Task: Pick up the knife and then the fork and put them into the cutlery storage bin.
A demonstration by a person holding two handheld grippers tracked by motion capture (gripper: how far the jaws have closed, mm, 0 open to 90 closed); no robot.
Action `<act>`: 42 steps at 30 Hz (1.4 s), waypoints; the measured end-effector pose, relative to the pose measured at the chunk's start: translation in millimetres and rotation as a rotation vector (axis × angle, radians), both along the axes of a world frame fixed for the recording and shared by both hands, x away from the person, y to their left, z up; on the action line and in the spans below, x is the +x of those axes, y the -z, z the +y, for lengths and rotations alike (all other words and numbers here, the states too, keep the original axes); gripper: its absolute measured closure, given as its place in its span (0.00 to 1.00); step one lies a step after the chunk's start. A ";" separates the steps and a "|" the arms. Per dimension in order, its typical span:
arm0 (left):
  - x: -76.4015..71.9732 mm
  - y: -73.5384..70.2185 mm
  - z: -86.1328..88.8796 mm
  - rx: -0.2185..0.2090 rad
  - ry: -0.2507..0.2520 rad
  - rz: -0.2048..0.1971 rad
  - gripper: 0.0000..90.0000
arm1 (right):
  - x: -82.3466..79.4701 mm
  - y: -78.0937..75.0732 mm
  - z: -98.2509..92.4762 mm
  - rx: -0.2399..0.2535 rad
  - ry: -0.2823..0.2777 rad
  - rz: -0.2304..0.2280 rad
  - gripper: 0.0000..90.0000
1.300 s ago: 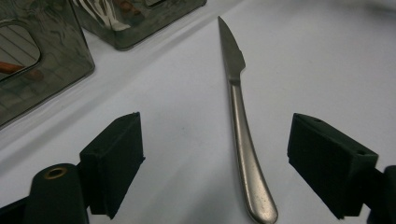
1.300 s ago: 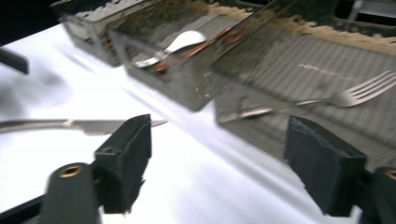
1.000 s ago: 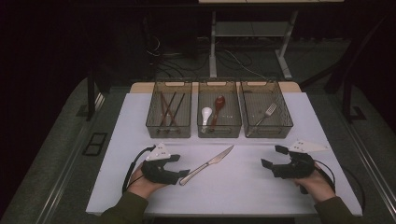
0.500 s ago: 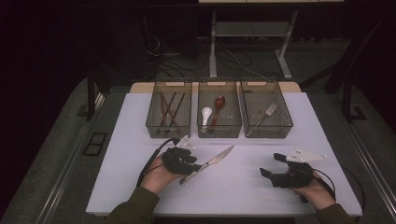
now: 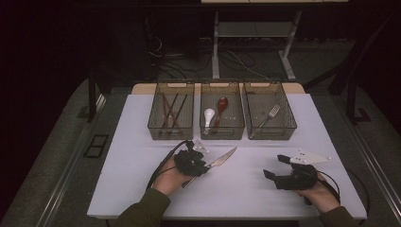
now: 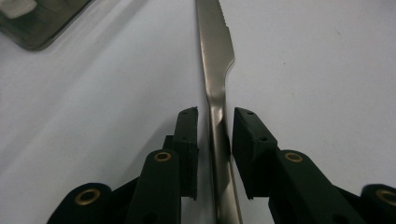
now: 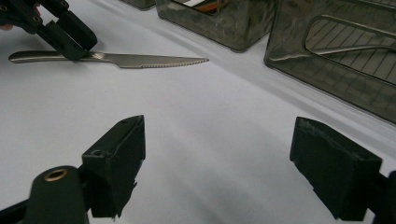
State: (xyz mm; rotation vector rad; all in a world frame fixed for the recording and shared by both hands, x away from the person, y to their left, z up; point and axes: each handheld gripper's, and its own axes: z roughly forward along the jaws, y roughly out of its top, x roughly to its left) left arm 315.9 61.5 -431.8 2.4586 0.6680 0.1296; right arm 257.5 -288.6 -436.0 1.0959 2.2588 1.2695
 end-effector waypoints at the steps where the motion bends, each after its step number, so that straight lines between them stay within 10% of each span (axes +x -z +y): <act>1: 0.2 1.2 -0.2 -0.001 0.006 0.006 0.79 | -0.1 -0.2 -0.2 0.001 0.001 -0.001 0.20; 16: 0.6 6.4 6.8 -0.061 -0.023 0.031 0.88 | -0.2 -0.9 0.1 -0.003 0.005 -0.005 0.20; 36: -5.1 4.5 6.5 -0.038 -0.004 -0.045 0.89 | -0.4 -2.9 -1.3 0.006 0.010 -0.014 0.20; 42: -5.7 -4.9 14.7 -0.111 -0.040 -0.063 0.89 | -0.4 -3.5 -1.6 0.008 0.014 -0.015 0.20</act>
